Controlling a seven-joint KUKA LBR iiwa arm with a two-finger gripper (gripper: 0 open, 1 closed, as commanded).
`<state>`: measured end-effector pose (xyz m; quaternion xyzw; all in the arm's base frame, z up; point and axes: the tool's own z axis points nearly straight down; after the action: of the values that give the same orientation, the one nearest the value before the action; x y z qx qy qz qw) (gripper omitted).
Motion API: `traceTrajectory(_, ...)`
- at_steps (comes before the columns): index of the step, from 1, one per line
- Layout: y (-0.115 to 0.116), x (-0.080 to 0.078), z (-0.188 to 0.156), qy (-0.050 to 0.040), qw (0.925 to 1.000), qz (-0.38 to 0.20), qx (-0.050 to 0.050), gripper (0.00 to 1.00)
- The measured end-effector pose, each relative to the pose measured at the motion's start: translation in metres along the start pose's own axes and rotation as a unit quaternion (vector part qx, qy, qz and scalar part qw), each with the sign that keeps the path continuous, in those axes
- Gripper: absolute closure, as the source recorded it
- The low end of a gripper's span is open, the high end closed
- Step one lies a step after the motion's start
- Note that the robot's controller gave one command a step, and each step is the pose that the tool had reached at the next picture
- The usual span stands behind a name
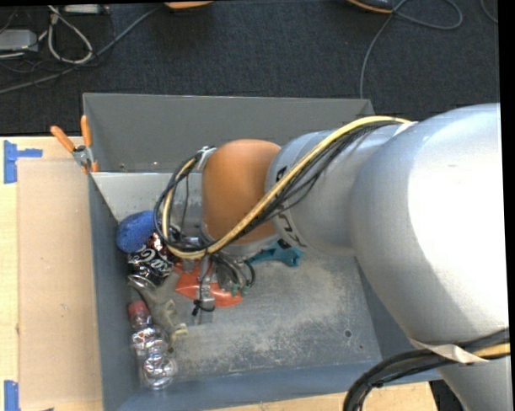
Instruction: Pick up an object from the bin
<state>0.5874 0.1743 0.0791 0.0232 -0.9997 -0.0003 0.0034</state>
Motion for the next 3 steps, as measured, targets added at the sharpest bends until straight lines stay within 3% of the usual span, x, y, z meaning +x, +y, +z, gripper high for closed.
traceTrajectory(1, -0.0077, 0.0022, 0.0048, 0.0, 1.0, 0.005, 0.0, 0.0)
traceTrajectory(2, -0.0099, -0.0066, 0.0049, -0.001, 0.9999, 0.011, 0.0, 1.0)
traceTrajectory(3, -0.0099, -0.0067, 0.0049, -0.001, 0.9999, 0.011, 0.0, 1.0)
